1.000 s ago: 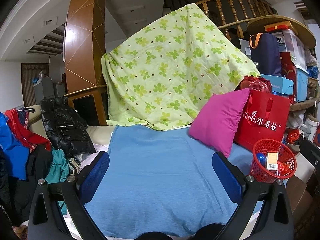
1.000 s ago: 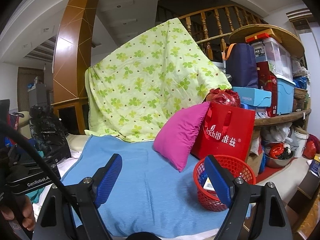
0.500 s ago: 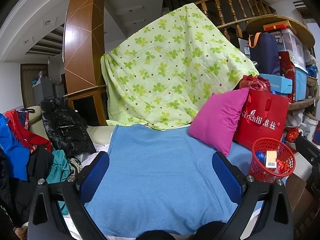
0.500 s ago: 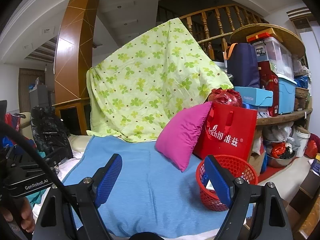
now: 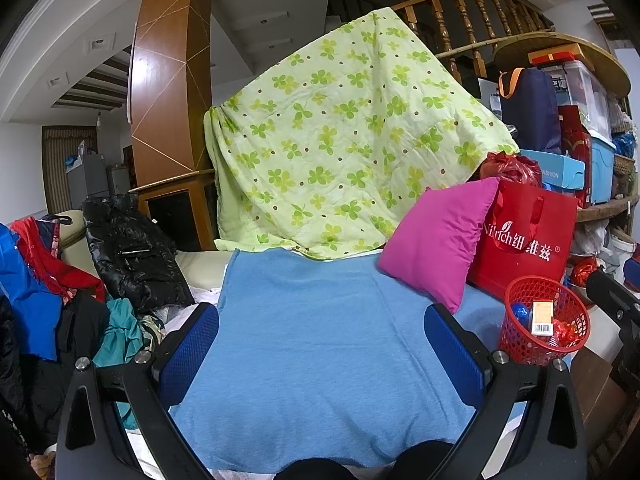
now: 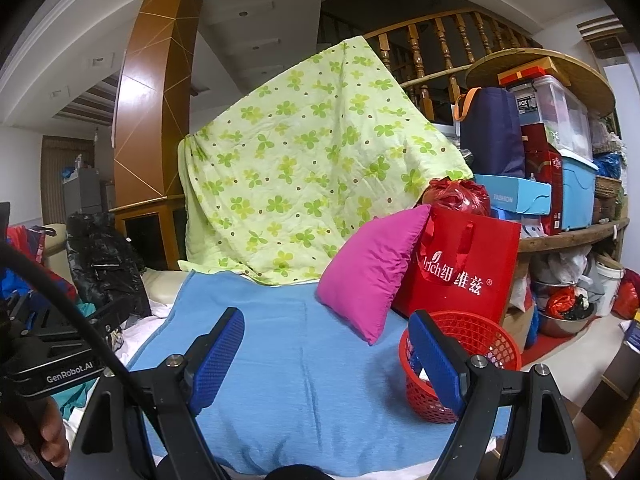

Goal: Collect trash

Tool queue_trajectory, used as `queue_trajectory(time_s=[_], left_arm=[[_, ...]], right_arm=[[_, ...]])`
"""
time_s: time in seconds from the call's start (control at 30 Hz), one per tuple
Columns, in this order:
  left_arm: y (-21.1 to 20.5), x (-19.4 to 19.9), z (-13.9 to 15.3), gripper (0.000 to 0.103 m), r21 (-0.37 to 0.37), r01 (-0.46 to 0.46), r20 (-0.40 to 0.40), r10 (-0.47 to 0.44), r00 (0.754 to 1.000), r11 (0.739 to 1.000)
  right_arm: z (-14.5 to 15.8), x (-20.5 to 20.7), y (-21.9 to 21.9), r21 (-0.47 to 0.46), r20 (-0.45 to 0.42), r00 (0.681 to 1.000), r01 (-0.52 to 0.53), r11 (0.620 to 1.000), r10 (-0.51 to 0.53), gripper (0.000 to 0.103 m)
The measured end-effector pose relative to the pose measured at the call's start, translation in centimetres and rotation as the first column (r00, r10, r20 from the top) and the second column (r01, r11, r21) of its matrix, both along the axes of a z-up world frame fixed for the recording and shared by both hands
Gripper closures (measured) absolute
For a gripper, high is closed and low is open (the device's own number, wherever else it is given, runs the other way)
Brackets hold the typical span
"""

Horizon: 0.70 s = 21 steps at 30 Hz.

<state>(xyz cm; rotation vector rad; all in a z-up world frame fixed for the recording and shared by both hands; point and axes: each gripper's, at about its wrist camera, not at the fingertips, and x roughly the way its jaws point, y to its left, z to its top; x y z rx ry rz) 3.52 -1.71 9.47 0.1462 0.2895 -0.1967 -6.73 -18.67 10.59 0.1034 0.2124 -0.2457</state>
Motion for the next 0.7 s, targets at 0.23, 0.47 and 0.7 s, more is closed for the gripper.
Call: queue_trajectory(time_s=[0.23,0.47,0.7], left_arm=[[0.0,-0.1,0.0,0.001,0.001,0.000,-0.002,0.000,1.000,1.000],[0.1,-0.4,-0.7,0.001,0.012,0.003,-0.012,-0.003,1.000,1.000],[0.1,0.2,-1.1,0.001,0.021,0.011,-0.029,-0.010,1.000,1.000]], right_arm=[[0.0,0.0,0.0,0.000,-0.001,1.000,-0.001,1.000,0.001,0.016],[-0.2,0.3,-0.2,0.012,-0.014,1.000,-0.002,1.000,0.002,0.016],[-0.6,0.5,-0.7,0.021,-0.018,1.000,-0.002,1.000,0.002,0.016]])
